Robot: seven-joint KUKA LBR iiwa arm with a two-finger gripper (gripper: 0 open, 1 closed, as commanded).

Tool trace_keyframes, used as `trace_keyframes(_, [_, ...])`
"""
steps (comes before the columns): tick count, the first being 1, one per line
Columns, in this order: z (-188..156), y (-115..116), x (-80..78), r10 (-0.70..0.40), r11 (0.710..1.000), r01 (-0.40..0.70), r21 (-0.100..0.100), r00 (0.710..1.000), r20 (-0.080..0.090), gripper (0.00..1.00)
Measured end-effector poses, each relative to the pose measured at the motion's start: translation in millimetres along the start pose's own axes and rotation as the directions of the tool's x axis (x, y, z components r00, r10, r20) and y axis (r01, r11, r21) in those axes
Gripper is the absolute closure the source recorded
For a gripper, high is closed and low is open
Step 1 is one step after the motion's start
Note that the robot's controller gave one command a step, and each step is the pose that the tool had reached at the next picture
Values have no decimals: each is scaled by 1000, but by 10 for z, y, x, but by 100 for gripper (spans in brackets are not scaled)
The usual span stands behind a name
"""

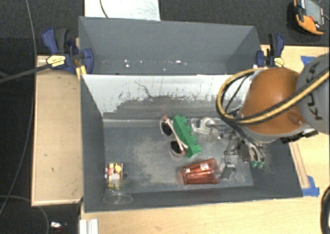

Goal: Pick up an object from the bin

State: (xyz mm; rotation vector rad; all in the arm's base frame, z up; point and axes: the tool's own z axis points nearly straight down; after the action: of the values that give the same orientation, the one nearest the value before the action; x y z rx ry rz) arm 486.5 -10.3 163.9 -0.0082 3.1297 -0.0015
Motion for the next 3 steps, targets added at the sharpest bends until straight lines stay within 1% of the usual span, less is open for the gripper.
trace_keyframes(1, [-239,-511,-110,-79,997,79,4,997,8,0])
trace_keyframes(2, [877,115,16,20,1000,-20,-3,1000,-4,0])
trace_keyframes(3, [903,-245,-91,-178,984,178,6,984,18,0])
